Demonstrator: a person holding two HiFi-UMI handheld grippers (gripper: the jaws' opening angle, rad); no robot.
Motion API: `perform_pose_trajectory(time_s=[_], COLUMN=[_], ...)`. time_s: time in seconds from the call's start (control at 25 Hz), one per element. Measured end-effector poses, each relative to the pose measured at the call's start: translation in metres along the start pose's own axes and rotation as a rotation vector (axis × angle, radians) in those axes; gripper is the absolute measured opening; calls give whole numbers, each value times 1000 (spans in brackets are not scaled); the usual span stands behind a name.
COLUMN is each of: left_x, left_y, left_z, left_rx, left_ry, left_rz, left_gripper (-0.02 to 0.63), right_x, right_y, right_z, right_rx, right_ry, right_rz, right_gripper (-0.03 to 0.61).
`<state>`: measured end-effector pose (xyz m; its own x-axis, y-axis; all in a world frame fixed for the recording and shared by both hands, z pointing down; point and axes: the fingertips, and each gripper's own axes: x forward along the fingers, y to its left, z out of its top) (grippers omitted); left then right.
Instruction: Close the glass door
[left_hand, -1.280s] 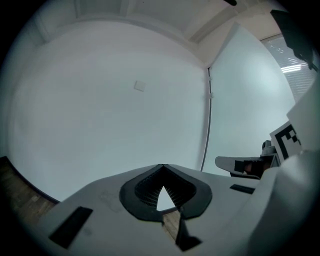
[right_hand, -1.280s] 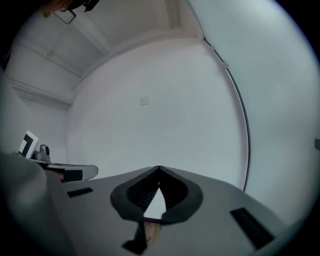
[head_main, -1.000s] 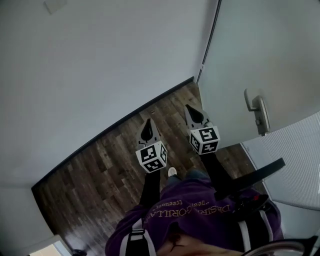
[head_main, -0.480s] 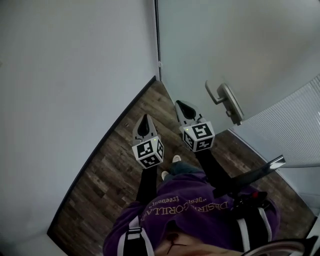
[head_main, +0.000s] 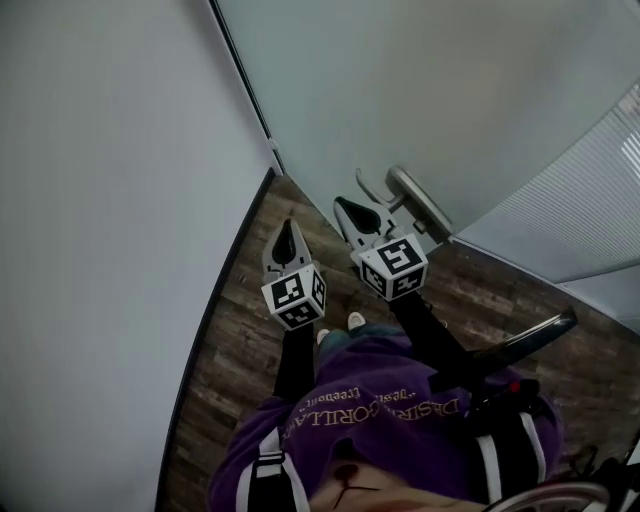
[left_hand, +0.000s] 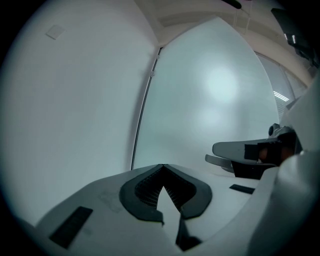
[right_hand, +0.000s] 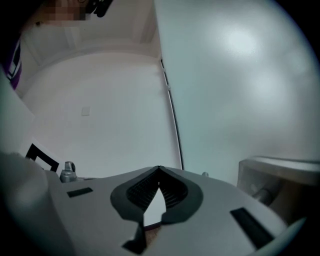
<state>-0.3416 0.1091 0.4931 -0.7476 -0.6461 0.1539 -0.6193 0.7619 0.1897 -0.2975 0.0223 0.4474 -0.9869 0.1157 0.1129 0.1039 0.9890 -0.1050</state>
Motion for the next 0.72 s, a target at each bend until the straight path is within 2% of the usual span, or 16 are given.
perform_pose_trajectory(time_s=[0.16, 0.36, 0.48, 0.72], left_x=[20, 50, 66, 82], left_y=[-6, -35, -48, -73], left_z=[8, 10, 12, 21], left_rx=[8, 38, 60, 173], left_ry=[-5, 36, 60, 67], left_rz=[-41, -196, -288, -515], left_gripper=[2, 2, 2, 2], right_x=[-4, -13, -17, -35], right_y=[-9, -23, -33, -46], right_z=[5, 15, 23, 27], right_rx=[19, 21, 11, 23], right_ry=[-14, -30, -52, -90], right_rz=[-26, -128, -221, -448], right_gripper=[-9, -9, -9, -9])
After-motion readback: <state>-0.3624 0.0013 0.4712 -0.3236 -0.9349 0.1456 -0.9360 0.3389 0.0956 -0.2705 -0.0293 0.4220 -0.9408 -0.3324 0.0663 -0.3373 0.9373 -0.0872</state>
